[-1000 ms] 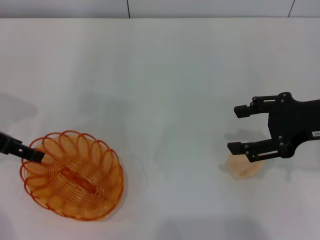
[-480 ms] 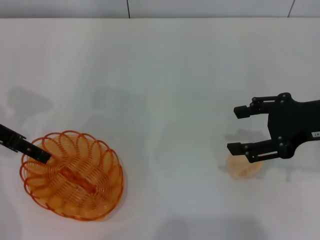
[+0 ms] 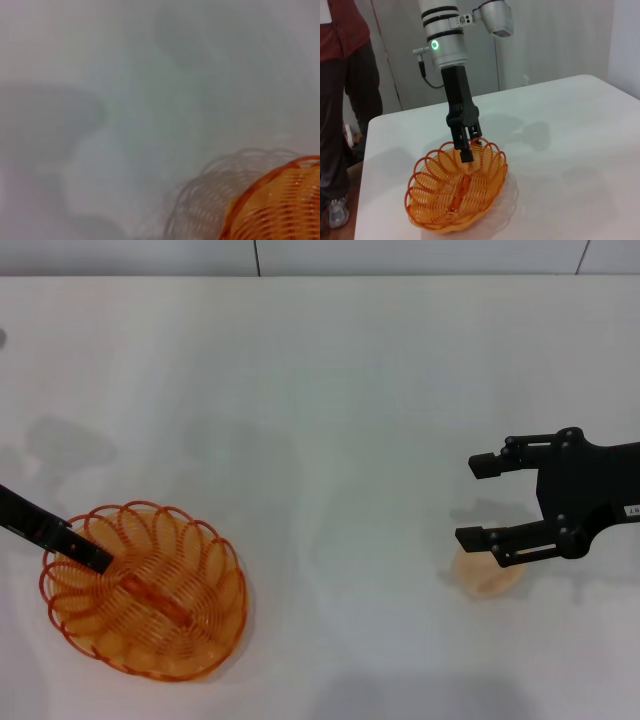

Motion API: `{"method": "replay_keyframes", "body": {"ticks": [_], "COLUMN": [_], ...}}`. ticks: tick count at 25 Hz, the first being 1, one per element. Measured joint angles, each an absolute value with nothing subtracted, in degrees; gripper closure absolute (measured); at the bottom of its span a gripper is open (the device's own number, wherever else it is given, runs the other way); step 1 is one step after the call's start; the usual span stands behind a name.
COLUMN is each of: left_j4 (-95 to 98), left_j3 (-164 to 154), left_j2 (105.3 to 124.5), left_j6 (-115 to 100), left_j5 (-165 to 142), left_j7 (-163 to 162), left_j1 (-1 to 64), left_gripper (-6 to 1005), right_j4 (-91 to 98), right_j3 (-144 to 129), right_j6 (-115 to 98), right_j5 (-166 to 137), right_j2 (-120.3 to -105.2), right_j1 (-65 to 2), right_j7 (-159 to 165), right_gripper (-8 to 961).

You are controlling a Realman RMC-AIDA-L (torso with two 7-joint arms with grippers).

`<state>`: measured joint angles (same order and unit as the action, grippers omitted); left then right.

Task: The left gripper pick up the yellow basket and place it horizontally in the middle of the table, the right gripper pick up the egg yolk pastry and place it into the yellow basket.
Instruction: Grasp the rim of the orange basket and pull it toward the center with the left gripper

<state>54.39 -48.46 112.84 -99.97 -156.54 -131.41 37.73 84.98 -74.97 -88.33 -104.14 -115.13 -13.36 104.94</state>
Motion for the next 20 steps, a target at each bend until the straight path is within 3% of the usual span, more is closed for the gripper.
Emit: {"method": "replay_keyframes", "body": {"ticks": [9,20], "left_j4": [54.02,53.67], "left_j3": [-48.67,-48.67], "left_j2": [113.02,113.02], "left_j6": [-99.77,-99.25], "left_j5": [-156.54,-156.53], "left_j7": [-131.43,-131.58], "left_j1": [38.16,38.17], "left_gripper": [479,670], "right_j4": [85.28,85.24], "right_j3": [-74.97,-74.97], "right_j6": [-88.33,-88.33], "right_j5": [-104.15,-104.15], "right_j2": [-115.14,-115.22], "right_j1": [-13.05,-13.00], "right_j7": [104.94,104.94], "right_gripper": [153,153]}}
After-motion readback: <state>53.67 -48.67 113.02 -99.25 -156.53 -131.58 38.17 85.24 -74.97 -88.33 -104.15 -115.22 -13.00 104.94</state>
